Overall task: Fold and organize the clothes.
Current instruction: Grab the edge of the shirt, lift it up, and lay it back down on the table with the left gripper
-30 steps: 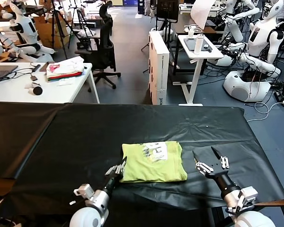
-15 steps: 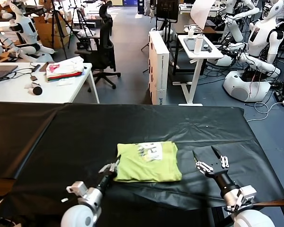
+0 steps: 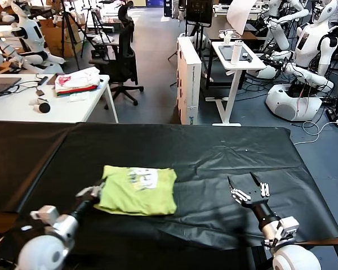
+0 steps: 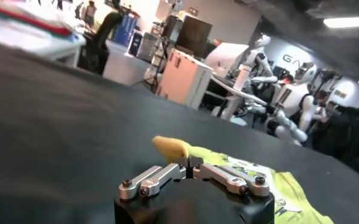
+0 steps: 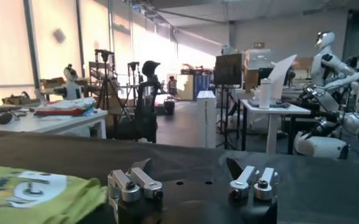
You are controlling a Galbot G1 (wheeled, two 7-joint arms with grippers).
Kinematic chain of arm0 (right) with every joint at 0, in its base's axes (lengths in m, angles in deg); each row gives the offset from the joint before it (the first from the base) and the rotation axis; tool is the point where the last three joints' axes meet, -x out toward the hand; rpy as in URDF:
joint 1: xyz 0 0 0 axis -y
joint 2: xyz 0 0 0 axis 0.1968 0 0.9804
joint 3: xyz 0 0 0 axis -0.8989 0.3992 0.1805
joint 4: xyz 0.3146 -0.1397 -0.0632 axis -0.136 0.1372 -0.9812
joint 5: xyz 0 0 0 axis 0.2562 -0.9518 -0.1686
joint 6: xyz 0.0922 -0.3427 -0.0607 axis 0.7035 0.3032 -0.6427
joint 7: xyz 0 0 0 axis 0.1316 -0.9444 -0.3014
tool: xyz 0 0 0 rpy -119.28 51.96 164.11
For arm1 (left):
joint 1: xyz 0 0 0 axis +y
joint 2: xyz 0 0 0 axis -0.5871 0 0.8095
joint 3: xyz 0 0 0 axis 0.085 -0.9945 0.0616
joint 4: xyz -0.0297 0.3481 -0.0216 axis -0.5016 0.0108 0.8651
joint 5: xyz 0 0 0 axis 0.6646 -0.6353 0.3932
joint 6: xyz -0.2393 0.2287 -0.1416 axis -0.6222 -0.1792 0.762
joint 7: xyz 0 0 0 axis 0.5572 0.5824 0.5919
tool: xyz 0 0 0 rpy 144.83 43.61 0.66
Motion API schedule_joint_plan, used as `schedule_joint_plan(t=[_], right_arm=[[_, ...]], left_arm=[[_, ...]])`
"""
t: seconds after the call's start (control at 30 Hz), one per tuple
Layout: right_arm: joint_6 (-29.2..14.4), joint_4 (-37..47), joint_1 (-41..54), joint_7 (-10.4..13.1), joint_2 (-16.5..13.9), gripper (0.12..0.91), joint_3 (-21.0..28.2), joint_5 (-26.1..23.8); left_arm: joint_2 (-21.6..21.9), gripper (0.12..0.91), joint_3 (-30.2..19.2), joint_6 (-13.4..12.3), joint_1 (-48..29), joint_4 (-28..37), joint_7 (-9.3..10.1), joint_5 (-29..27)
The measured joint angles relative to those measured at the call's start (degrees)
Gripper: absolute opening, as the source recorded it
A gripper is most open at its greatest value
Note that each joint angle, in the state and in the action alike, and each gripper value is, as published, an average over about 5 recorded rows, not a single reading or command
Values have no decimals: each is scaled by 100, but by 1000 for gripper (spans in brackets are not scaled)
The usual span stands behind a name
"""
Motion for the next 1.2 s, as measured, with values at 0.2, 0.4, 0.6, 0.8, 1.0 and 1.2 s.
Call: schedule_joint_plan(t=[0.2, 0.4, 0.6, 0.8, 1.0, 1.2], right_arm=[[11, 77, 39, 17, 54, 907, 7, -92], [23, 84, 7, 16, 111, 907, -8, -157], [76, 27, -78, 23, 158, 907, -58, -256], [128, -6, -160, 29, 193, 907, -72, -339], [188, -17, -135, 18, 174, 907, 2, -376], [366, -71, -86, -90, 55, 907, 133, -232]], left_arm=[[747, 163, 722, 174, 257, -284, 160, 419], [1135, 163, 1204, 476, 308, -730, 427, 847], [843, 163, 884, 887, 25, -1293, 987, 1302], [-4, 163, -319, 1001, -401, -1385, 1178, 938], [-996, 163, -1621, 958, -891, -965, 1272, 591], [-1567, 236, -2205, 900, -1325, -432, 1269, 338]])
